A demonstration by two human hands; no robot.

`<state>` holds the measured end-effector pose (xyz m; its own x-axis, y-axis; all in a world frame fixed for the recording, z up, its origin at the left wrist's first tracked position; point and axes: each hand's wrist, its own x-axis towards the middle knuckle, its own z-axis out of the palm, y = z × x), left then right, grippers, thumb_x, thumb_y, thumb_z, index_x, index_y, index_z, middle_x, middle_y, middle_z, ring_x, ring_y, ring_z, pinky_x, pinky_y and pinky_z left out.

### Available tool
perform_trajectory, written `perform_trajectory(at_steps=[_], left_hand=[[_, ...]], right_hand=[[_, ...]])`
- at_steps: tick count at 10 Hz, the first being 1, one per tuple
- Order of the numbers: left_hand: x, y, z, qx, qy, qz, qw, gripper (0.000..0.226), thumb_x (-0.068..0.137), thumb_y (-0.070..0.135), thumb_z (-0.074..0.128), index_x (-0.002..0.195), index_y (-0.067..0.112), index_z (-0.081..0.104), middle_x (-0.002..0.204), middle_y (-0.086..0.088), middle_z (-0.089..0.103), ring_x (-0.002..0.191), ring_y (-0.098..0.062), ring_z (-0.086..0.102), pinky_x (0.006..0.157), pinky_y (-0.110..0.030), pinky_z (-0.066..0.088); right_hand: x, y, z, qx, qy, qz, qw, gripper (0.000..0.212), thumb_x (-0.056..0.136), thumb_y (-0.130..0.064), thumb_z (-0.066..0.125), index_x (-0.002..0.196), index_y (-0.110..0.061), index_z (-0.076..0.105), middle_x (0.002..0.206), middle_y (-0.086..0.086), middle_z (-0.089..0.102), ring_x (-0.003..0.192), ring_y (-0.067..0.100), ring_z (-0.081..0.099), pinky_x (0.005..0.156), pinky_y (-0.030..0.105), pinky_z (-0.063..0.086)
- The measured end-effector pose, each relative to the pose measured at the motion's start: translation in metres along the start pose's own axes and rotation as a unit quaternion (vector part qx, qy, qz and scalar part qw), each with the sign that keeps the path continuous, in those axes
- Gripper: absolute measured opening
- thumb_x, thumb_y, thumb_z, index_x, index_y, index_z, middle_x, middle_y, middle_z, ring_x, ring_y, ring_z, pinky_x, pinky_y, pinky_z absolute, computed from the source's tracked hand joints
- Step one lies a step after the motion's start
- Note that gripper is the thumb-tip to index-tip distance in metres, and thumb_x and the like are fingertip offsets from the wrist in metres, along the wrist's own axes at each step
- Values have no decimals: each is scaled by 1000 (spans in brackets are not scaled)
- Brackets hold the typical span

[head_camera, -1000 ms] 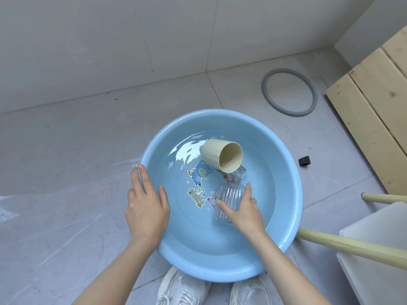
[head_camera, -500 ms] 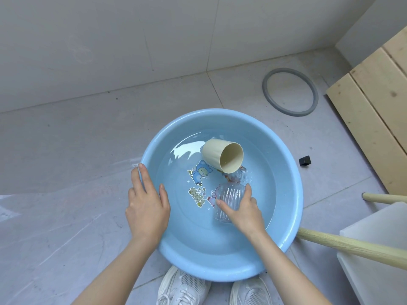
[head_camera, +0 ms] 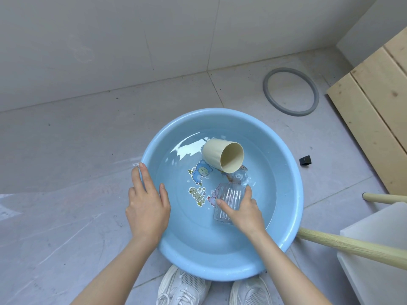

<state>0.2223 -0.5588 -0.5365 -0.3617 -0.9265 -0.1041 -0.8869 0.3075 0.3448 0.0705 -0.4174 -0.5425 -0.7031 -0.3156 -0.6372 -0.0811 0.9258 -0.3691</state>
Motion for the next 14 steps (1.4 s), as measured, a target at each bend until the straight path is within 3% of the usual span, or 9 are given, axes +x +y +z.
perform_trajectory(at_steps=[6,14], left_hand=[[1,-1,1,2,3,2,1000,64,93,24,50,148,4,25,148,-14,31,98,-40,52,56,-45,44],[1,-1,0,2,3,5,1000,63,93,24,51,147,3,26,148,-15,32,95,-41,53,54,-45,44]], right_hand=[[2,0,0,-2,1,0,1000,111,71,-75,59,150,-20,4,138,15,42,122,34,49,91,38,42],[0,4,3,29,-1,3,1000,105,72,-70,63,147,-15,12,138,15,44,125,33,46,97,37,39]])
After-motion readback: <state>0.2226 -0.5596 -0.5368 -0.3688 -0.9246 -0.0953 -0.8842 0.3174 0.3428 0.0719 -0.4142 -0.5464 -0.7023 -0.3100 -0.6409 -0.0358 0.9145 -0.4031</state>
